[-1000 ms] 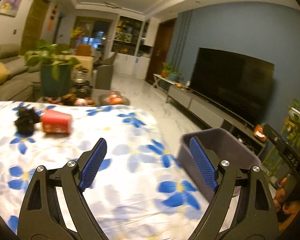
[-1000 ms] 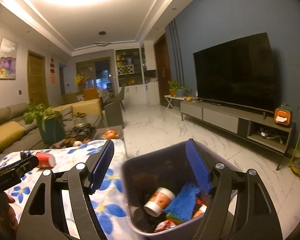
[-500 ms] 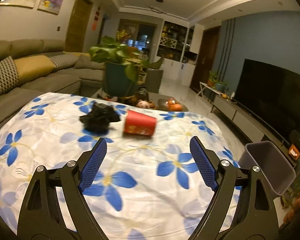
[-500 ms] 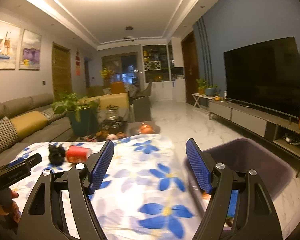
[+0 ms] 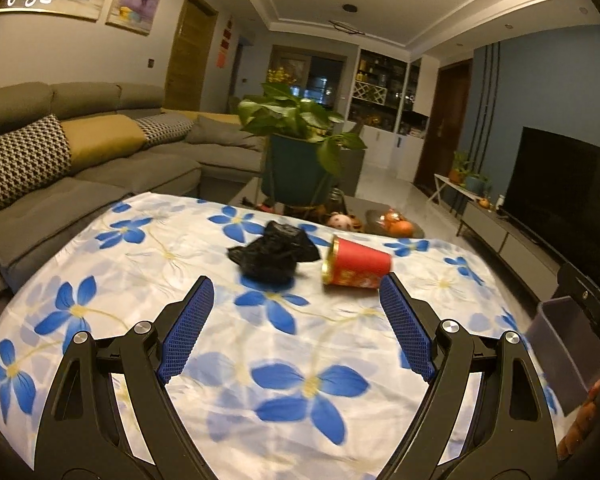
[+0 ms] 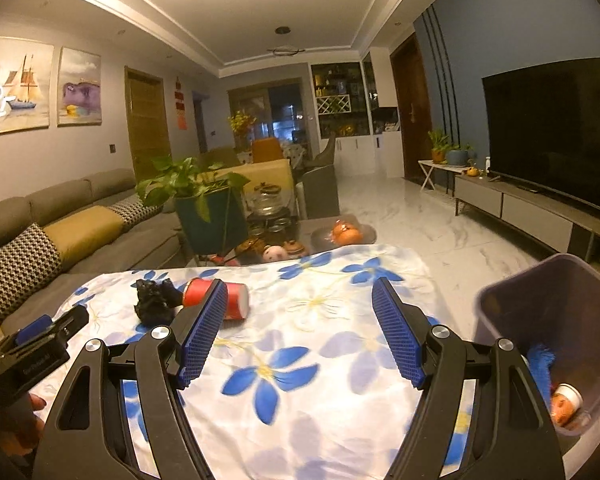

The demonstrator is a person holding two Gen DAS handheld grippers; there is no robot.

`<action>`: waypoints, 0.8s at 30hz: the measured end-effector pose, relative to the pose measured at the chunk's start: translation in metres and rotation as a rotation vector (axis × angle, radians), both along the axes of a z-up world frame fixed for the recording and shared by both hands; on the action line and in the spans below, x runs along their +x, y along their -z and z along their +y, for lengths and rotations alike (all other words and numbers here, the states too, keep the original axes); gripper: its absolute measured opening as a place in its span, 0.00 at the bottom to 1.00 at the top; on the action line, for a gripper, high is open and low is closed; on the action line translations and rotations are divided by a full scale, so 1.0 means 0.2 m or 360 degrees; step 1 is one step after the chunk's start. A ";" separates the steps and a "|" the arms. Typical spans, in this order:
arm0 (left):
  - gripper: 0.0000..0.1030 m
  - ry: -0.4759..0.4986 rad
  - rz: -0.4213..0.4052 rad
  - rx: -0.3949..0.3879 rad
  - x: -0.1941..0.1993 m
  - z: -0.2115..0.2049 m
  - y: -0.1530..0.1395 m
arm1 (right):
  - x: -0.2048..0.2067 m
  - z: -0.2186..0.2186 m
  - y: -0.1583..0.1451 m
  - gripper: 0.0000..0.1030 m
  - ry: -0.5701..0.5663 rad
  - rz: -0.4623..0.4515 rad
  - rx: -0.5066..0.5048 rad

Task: Collect trash
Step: 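Move both open tools back toward the black bag and red cup, then grasp the black plastic bag with the left tool while the right tool grasps the red cup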

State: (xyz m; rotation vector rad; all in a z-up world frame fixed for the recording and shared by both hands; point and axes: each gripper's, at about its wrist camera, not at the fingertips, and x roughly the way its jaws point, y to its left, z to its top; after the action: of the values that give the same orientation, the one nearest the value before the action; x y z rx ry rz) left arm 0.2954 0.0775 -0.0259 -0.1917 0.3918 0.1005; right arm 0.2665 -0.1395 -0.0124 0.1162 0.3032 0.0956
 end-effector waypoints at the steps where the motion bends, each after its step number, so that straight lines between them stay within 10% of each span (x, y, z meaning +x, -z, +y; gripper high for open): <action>1: 0.81 -0.0013 -0.0003 0.0009 0.02 0.02 0.01 | 0.02 0.04 0.01 0.71 -0.0007 0.0002 -0.0011; 24: 0.81 0.0069 0.0171 -0.0035 0.73 0.22 0.18 | 0.56 0.42 0.17 0.71 -0.0060 0.0087 -0.0122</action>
State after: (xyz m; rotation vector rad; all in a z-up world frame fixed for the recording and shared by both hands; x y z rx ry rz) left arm 0.4422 0.1225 -0.0628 -0.1997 0.5040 0.0640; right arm 0.3784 -0.0563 -0.0468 0.0372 0.3634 0.1182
